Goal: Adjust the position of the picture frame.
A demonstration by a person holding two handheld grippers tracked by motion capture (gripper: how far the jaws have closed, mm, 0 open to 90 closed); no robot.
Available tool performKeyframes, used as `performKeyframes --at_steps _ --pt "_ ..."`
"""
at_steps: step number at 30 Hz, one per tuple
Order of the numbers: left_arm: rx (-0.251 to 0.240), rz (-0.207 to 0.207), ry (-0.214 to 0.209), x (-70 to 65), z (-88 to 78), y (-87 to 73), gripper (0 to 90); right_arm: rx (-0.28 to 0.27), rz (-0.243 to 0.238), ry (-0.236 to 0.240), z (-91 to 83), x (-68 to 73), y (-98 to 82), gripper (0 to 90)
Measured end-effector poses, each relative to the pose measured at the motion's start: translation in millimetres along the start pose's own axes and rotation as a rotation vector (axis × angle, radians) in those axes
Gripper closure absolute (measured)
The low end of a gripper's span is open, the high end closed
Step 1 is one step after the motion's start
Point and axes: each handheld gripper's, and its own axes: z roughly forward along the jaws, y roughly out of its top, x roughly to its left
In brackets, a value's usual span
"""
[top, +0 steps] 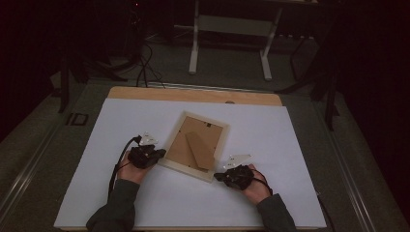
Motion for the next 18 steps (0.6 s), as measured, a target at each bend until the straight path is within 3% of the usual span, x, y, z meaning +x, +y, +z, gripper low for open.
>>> performKeyframes --at_steps 4,18 --pt "0.029 0.012 0.011 0.6 -3.4 -6.4 87.6 -0.008 -0.005 0.005 5.4 4.5 3.9 90.0" --pt "0.087 -0.011 0.002 6.6 -4.4 -18.3 87.2 -0.028 -0.027 0.013 24.0 16.8 19.6 90.0"
